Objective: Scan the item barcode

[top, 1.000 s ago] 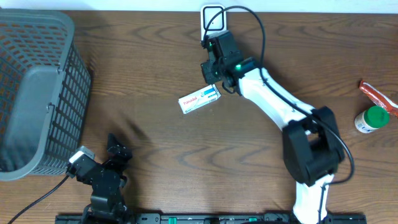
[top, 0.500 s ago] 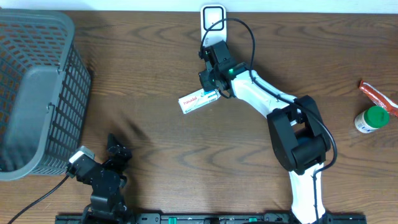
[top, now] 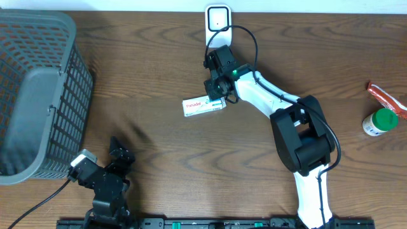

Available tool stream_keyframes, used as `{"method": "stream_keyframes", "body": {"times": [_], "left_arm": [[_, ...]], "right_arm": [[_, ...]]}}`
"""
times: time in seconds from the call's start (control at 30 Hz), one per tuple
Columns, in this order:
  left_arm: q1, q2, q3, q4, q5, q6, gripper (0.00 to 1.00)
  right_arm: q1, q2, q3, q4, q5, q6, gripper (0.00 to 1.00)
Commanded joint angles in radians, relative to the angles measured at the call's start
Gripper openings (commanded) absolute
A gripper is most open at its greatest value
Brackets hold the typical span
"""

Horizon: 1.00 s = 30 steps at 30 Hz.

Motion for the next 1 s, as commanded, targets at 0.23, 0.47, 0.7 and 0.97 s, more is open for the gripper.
{"method": "stream_keyframes", "body": {"times": [0.23,0.47,0.7,0.97], "left_arm": [[0.002,-0.006,-0.014,-0.027,-0.005,0.003,0.93],[0.002,-0.006,-0.014,-0.027,-0.005,0.003,0.93],[0.003,-0.006,-0.014,-0.027,-0.005,0.003,0.93],[0.003,-0.006,-0.014,-0.027,-0.005,0.003,0.93]], "right_arm": [[-0.008,-0.04,-0.021,-0.252,-0.151,-0.027,0.01],[-0.008,-0.104,-0.021,-0.389,-0.27,-0.026,0.01],[-0.005,-0.189,-0.021,-0.464,-0.281,-0.026,0.01],[-0.001,-0.249,-0.023,-0.312,-0.285,-0.13,0.99]]}}
